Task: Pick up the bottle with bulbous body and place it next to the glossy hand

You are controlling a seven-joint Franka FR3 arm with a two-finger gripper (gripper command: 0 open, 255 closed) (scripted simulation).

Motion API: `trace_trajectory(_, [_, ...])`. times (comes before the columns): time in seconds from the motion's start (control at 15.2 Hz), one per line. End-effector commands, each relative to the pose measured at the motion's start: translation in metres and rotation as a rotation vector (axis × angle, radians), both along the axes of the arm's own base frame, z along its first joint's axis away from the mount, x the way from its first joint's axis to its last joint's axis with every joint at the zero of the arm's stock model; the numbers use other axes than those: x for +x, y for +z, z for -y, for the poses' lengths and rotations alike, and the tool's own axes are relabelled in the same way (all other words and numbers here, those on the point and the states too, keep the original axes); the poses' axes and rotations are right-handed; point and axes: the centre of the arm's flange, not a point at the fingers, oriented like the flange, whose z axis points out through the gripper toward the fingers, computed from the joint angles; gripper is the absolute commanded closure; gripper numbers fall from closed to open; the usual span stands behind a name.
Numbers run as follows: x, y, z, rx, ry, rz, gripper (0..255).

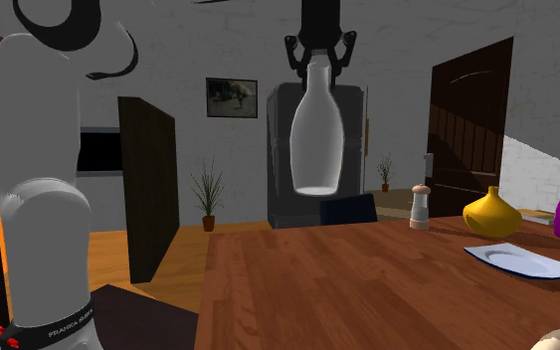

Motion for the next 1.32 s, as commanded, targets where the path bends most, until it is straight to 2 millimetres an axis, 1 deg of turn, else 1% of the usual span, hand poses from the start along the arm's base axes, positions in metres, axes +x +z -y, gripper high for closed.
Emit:
trace_trajectory(0.0, [-0.017,-0.010,0.018,-0.001,0.001,0.000,255])
trace_trajectory(0.46, [-0.077,-0.044,0.079,-0.001,0.001,0.000,255])
trace_trajectory(0.53, [-0.090,-0.051,0.092,-0.001,0.002,0.000,255])
trace_trajectory(1.25, [-0.090,-0.109,0.092,-0.001,0.001,0.000,255])
